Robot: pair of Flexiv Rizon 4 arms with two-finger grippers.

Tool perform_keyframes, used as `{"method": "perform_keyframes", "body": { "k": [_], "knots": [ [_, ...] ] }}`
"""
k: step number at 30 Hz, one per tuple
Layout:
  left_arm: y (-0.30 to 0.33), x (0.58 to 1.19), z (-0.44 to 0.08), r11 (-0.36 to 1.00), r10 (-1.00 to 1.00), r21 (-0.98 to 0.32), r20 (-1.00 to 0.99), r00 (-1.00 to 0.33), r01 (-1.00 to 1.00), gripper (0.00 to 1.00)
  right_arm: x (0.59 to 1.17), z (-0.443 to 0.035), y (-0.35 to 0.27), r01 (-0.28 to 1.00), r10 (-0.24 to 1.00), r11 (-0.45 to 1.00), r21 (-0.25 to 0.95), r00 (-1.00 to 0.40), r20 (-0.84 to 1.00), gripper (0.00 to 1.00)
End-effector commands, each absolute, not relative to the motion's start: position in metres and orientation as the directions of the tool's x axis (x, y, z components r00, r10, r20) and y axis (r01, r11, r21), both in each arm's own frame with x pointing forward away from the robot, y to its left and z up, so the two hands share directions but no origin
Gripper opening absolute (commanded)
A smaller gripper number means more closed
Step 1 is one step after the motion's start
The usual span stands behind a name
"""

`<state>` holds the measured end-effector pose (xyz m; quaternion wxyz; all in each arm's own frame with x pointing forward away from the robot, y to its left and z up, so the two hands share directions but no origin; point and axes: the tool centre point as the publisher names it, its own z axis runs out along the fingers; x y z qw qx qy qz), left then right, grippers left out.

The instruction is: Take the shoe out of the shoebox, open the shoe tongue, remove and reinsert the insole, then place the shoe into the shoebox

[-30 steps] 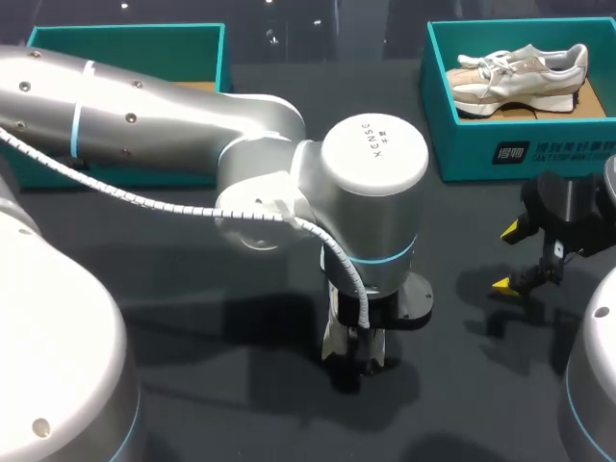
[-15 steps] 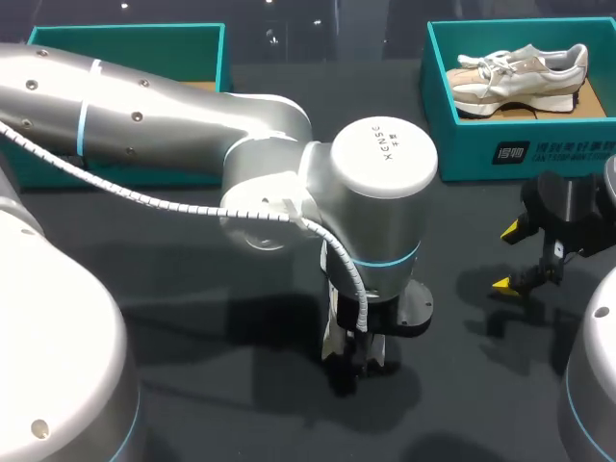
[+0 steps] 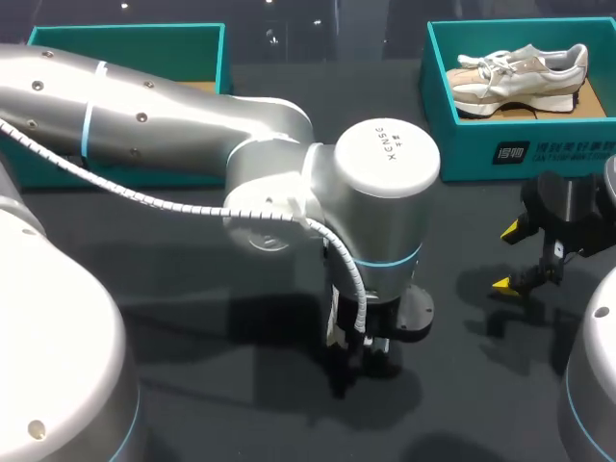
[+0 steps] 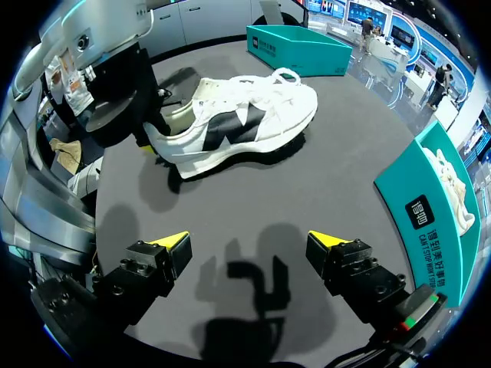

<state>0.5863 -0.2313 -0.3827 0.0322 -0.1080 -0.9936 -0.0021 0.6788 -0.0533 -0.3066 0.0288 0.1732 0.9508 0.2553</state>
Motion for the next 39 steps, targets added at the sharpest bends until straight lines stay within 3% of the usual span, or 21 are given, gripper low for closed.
{"method": "perform_keyframes", "body": {
  "k": [1, 15, 23, 39],
  "knots": [
    [-0.226, 0.588, -0.374, 0.975, 0.222, -0.015, 0.072, -0.972, 0.222, 0.00, 0.677, -0.306, -0.053, 0.316, 0.346, 0.810, 0.493, -0.938, 0.031, 1.00],
    [-0.180, 0.625, -0.293, 0.971, 0.236, -0.058, 0.126, -0.964, 0.230, 0.00, 0.677, -0.306, -0.053, 0.316, 0.346, 0.810, 0.493, -0.938, 0.031, 1.00],
    [-0.142, 0.662, -0.246, 0.986, 0.165, -0.015, 0.150, -0.975, 0.164, 0.00, 0.677, -0.306, -0.053, 0.316, 0.346, 0.810, 0.493, -0.938, 0.031, 1.00],
    [-0.133, 0.664, -0.232, 0.984, 0.180, -0.028, 0.151, -0.972, 0.177, 0.00, 0.677, -0.306, -0.053, 0.316, 0.346, 0.810, 0.493, -0.938, 0.031, 1.00]
  ]
}}
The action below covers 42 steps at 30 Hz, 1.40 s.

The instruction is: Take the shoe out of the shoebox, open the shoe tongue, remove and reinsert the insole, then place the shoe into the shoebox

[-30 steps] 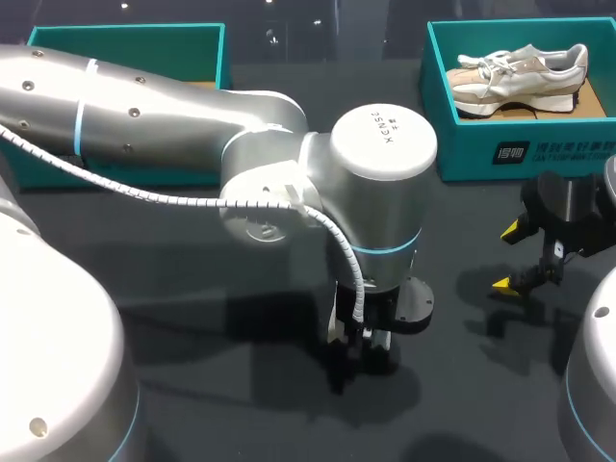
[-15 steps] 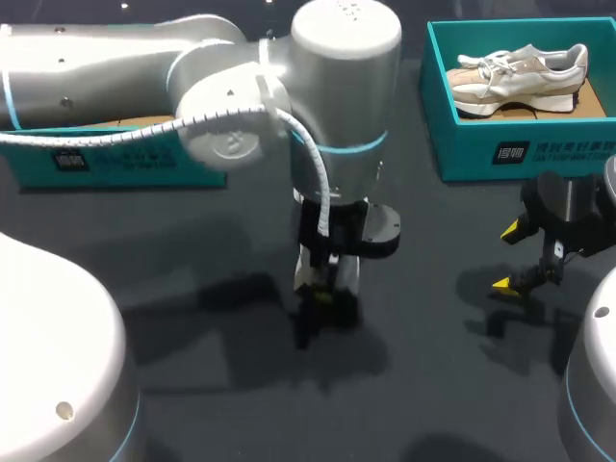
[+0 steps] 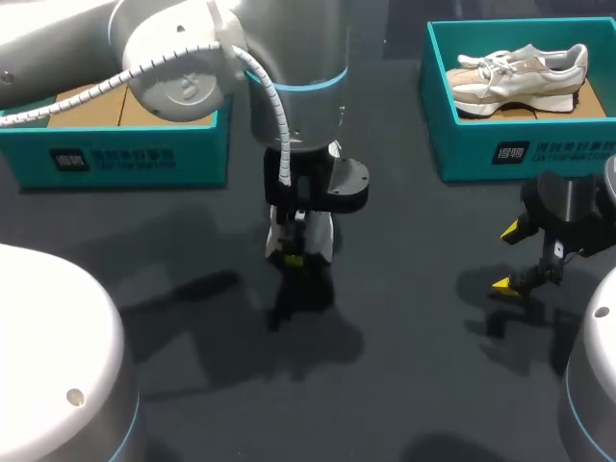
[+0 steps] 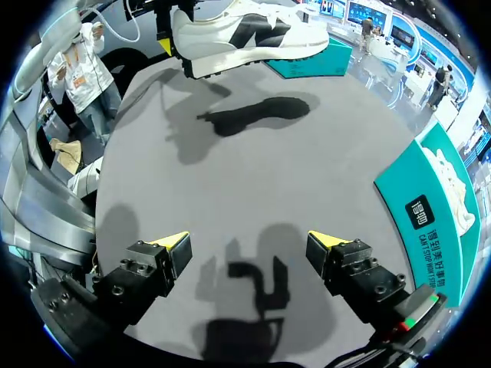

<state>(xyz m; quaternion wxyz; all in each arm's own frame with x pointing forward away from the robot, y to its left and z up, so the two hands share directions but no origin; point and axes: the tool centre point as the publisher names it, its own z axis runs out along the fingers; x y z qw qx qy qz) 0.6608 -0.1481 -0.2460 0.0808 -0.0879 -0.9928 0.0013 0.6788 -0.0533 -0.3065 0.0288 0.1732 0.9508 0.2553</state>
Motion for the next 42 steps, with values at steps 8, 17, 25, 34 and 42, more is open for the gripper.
{"method": "perform_keyframes", "body": {
  "k": [8, 17, 25, 34, 42],
  "knots": [
    [-0.063, 0.704, -0.180, 0.976, 0.210, 0.026, 0.154, -0.966, 0.216, 0.00, 0.677, -0.306, -0.053, 0.316, 0.346, 0.810, 0.493, -0.938, 0.031, 1.00],
    [0.008, 0.760, -0.117, 0.987, 0.132, 0.071, 0.119, -0.984, 0.142, 0.00, 0.677, -0.306, -0.053, 0.316, 0.346, 0.810, 0.493, -0.938, 0.031, 1.00],
    [0.008, 0.760, -0.117, 0.987, 0.132, 0.071, 0.119, -0.984, 0.142, 0.00, 0.677, -0.306, -0.053, 0.316, 0.346, 0.810, 0.493, -0.938, 0.031, 1.00],
    [0.041, 0.783, -0.109, 0.990, 0.132, 0.022, 0.127, -0.983, 0.136, 0.00, 0.677, -0.306, -0.053, 0.316, 0.346, 0.810, 0.493, -0.938, 0.031, 1.00],
    [0.145, 0.834, -0.098, 0.995, 0.080, 0.044, 0.152, -0.985, 0.088, 0.00, 0.677, -0.306, -0.053, 0.316, 0.346, 0.810, 0.493, -0.938, 0.031, 1.00]
  ]
}}
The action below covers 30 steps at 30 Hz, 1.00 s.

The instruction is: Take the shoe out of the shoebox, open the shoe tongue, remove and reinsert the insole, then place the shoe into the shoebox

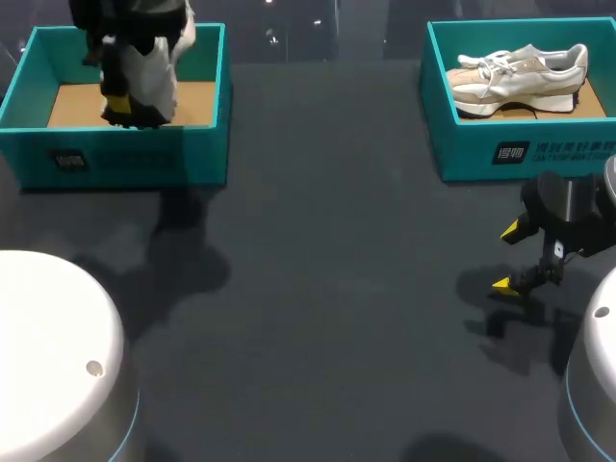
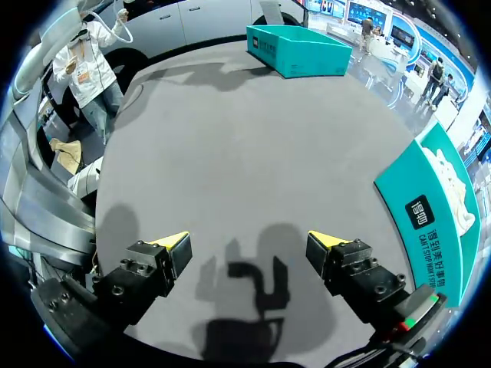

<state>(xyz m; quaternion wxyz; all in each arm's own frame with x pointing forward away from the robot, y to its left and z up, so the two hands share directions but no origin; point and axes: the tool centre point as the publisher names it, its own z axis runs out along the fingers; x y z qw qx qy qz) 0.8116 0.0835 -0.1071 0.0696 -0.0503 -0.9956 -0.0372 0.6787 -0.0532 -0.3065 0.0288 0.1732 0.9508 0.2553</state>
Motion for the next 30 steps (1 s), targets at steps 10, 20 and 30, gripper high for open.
{"method": "perform_keyframes", "body": {
  "k": [10, 20, 30],
  "knots": [
    [0.226, 0.884, -0.096, 0.990, 0.073, 0.104, 0.225, -0.972, 0.098, 0.00, 0.677, -0.306, -0.053, 0.316, 0.346, 0.810, 0.493, -0.938, 0.031, 1.00],
    [0.226, 0.884, -0.096, 0.990, 0.073, 0.104, 0.225, -0.972, 0.098, 0.00, 0.677, -0.306, -0.053, 0.316, 0.346, 0.810, 0.493, -0.938, 0.031, 1.00],
    [0.295, 0.973, -0.116, 0.991, 0.029, 0.125, 0.168, -0.985, 0.051, 0.00, 0.677, -0.306, -0.053, 0.316, 0.346, 0.810, 0.493, -0.938, 0.031, 1.00]
  ]
}}
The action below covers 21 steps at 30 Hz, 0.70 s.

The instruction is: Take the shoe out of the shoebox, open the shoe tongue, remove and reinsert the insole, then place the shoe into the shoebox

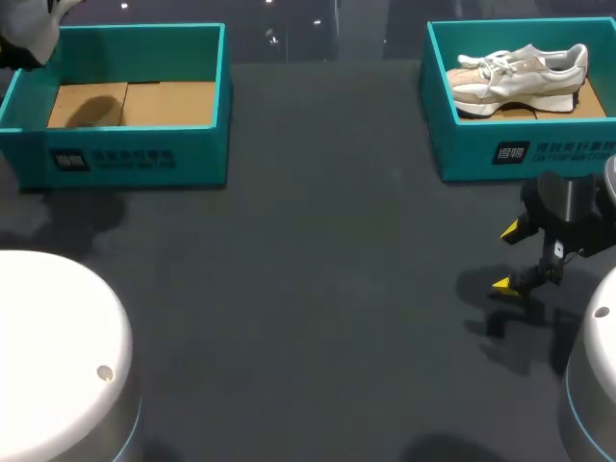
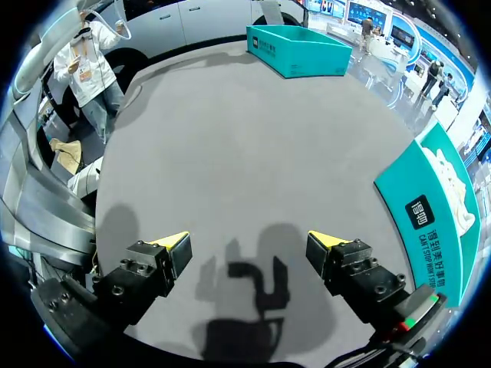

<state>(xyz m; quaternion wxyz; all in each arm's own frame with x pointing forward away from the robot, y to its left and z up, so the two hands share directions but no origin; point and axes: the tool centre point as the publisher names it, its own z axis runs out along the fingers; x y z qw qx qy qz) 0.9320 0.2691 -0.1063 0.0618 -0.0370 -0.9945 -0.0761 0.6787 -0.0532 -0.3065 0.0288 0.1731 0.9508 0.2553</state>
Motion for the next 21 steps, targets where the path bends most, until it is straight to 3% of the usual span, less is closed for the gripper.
{"method": "perform_keyframes", "body": {
  "k": [1, 6, 11, 13, 14, 15, 21],
  "knots": [
    [0.301, 0.980, -0.117, 0.991, 0.005, 0.129, 0.160, -0.987, 0.026, 0.00, 0.677, -0.306, -0.053, 0.316, 0.346, 0.810, 0.493, -0.938, 0.031, 1.00],
    [0.317, 1.001, -0.124, 0.991, 0.068, 0.106, 0.138, -0.988, 0.083, 0.00, 0.677, -0.306, -0.053, 0.316, 0.346, 0.810, 0.493, -0.938, 0.031, 1.00],
    [0.318, 1.005, -0.127, 0.936, 0.309, 0.138, 0.115, -0.944, 0.323, 0.00, 0.677, -0.306, -0.053, 0.316, 0.346, 0.810, 0.493, -0.938, 0.031, 1.00],
    [0.318, 0.994, -0.126, 0.795, 0.569, 0.167, 0.131, -0.812, 0.584, 0.00, 0.677, -0.306, -0.053, 0.316, 0.346, 0.810, 0.493, -0.938, 0.031, 1.00],
    [0.321, 0.982, -0.127, 0.653, 0.717, 0.217, 0.131, -0.685, 0.725, 0.00, 0.677, -0.306, -0.053, 0.316, 0.346, 0.810, 0.493, -0.938, 0.031, 1.00],
    [0.325, 0.977, -0.127, 0.594, 0.757, 0.261, 0.139, -0.638, 0.761, 0.00, 0.677, -0.306, -0.053, 0.316, 0.346, 0.810, 0.493, -0.938, 0.031, 1.00],
    [0.325, 0.977, -0.127, 0.594, 0.757, 0.261, 0.139, -0.638, 0.761, 0.00, 0.677, -0.306, -0.053, 0.316, 0.346, 0.810, 0.493, -0.938, 0.031, 1.00]
  ]
}}
